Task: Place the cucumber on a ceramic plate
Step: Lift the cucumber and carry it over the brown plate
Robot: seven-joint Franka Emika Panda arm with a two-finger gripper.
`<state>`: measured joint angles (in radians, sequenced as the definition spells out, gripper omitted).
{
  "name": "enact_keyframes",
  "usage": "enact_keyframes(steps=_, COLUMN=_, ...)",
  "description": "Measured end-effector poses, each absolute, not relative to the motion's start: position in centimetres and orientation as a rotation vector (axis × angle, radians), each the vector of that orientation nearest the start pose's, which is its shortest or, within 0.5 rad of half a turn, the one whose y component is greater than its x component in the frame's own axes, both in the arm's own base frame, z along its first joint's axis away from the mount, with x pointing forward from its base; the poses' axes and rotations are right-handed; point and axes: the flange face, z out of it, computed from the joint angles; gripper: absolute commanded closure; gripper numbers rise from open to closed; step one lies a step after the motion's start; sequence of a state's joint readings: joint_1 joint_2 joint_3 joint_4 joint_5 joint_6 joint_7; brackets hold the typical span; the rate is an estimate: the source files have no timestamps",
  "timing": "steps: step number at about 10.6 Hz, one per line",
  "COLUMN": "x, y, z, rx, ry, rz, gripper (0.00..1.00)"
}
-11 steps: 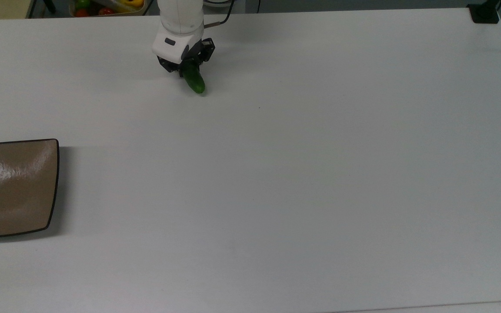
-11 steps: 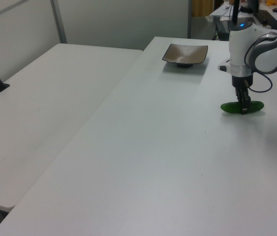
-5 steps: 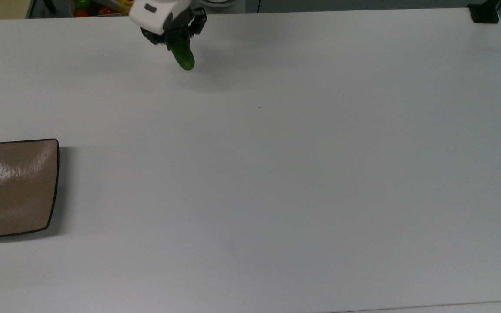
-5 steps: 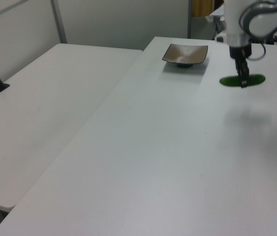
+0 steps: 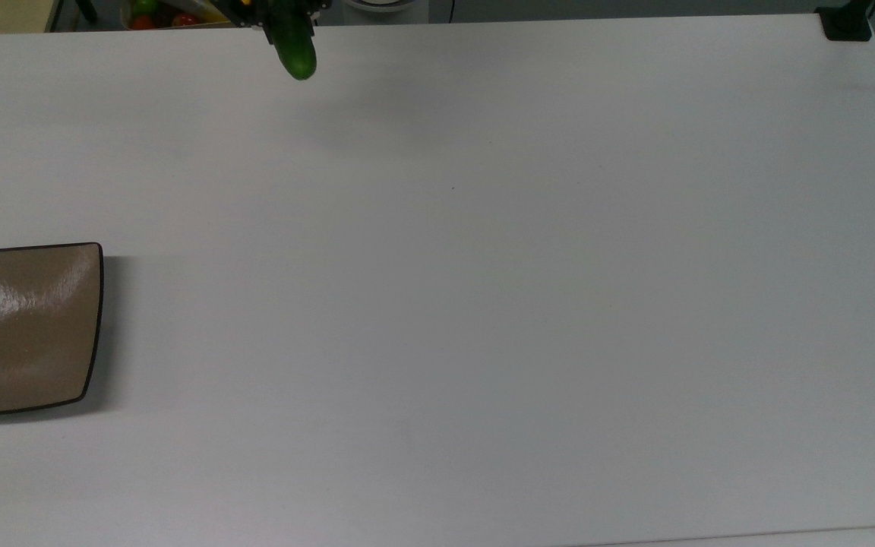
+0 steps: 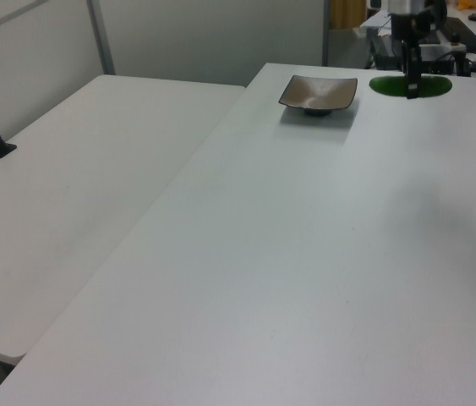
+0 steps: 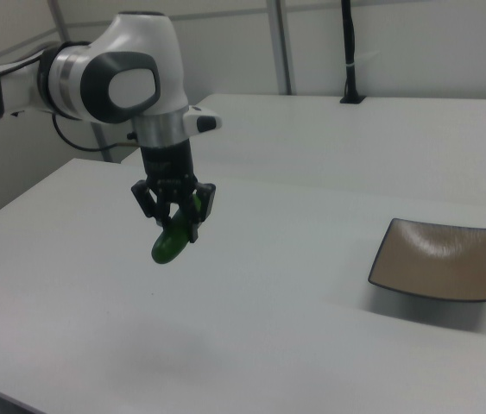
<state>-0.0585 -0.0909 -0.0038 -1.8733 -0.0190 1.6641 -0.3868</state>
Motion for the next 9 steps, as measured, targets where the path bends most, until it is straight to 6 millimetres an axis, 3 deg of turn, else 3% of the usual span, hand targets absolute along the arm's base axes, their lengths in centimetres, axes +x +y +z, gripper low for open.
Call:
enact_keyframes(steps=4, x=53.8, y=-6.7, z=54.6, rx=-3.086, ry=-0.458, rz=0.148, gripper=0.95)
enact_keyframes(steps=7, x=57.2, y=-12.0, z=54.3, rx=-3.091, ry=-0.479, rz=0.073, gripper=0.95)
enact_keyframes(steps=9, x=59.9, y=-15.9, z=53.6, rx=-3.127, ry=-0.424, rz=-0.136, gripper=0.95)
